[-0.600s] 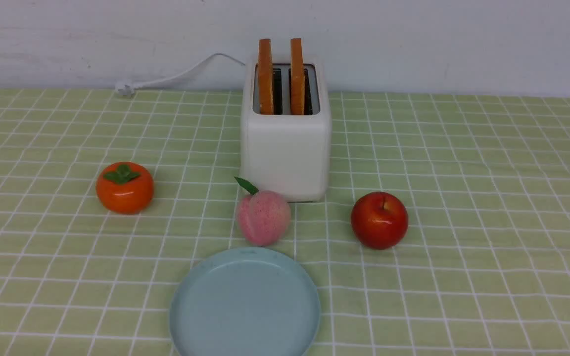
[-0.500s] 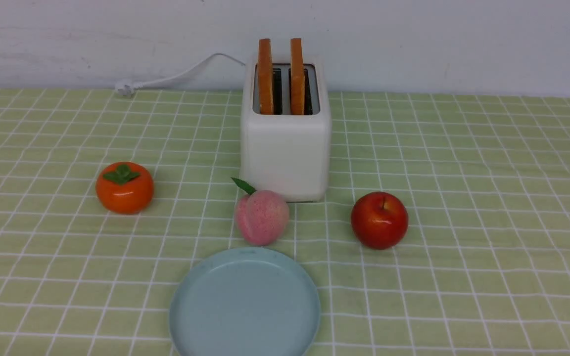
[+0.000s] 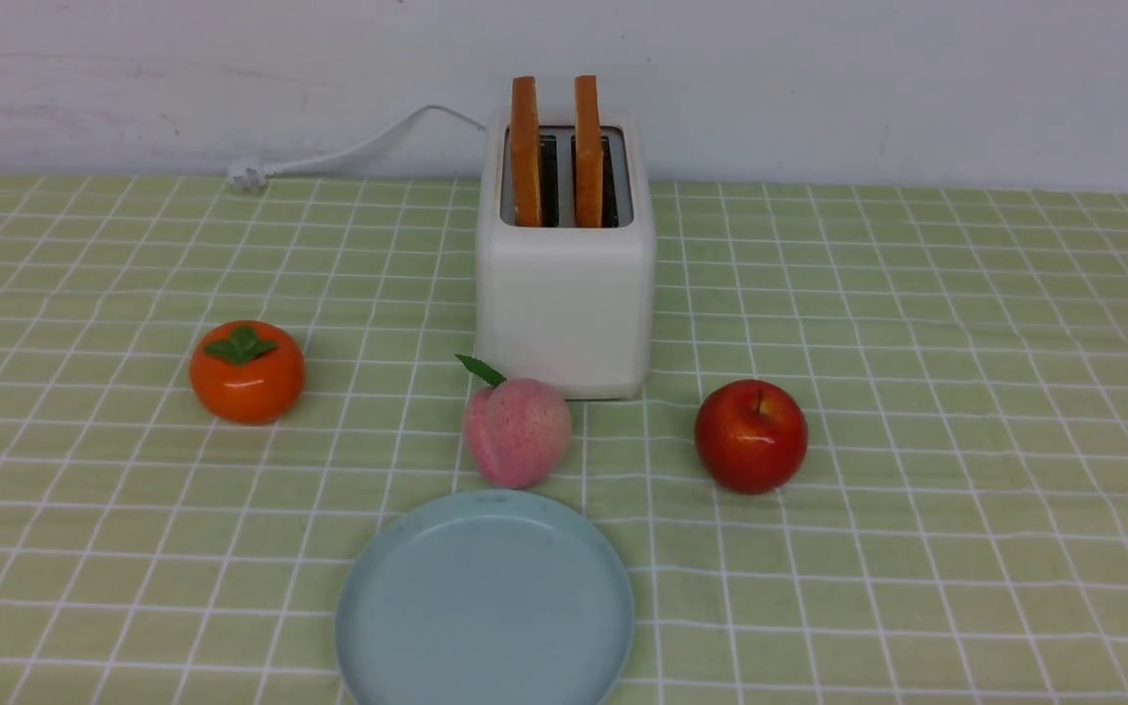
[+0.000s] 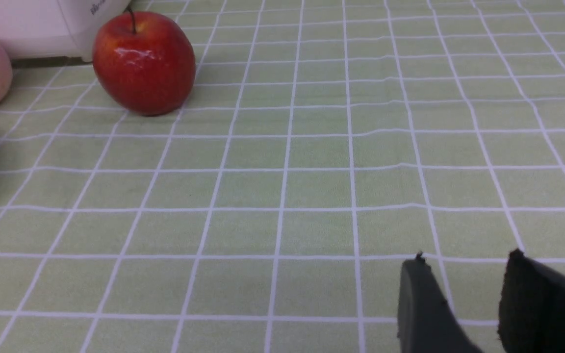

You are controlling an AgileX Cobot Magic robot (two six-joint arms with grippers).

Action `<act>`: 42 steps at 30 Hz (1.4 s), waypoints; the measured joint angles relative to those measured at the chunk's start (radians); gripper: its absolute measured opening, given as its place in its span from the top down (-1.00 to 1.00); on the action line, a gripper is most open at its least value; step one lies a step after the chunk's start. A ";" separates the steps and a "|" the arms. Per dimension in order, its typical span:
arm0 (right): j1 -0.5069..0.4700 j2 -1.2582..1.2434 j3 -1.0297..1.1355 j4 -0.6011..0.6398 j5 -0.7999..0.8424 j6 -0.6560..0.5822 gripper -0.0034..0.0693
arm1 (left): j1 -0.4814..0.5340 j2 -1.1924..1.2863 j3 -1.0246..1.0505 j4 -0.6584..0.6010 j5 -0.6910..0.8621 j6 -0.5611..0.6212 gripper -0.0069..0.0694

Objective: Take toasted bread from bread machine on green coffee tablecloth place on plate.
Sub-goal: 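Reach for a toast slice standing in the toaster with the left gripper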

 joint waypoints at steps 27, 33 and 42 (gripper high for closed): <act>0.000 0.000 0.001 -0.009 -0.012 0.000 0.24 | 0.000 0.000 -0.012 -0.559 -0.339 -0.222 0.42; 0.000 0.000 0.014 0.140 -0.098 0.117 0.24 | 0.000 0.002 -0.202 -0.497 -0.090 -0.069 0.85; 0.000 0.000 0.003 0.423 -0.252 0.253 0.28 | 0.000 0.307 -0.426 -0.497 0.037 0.362 0.85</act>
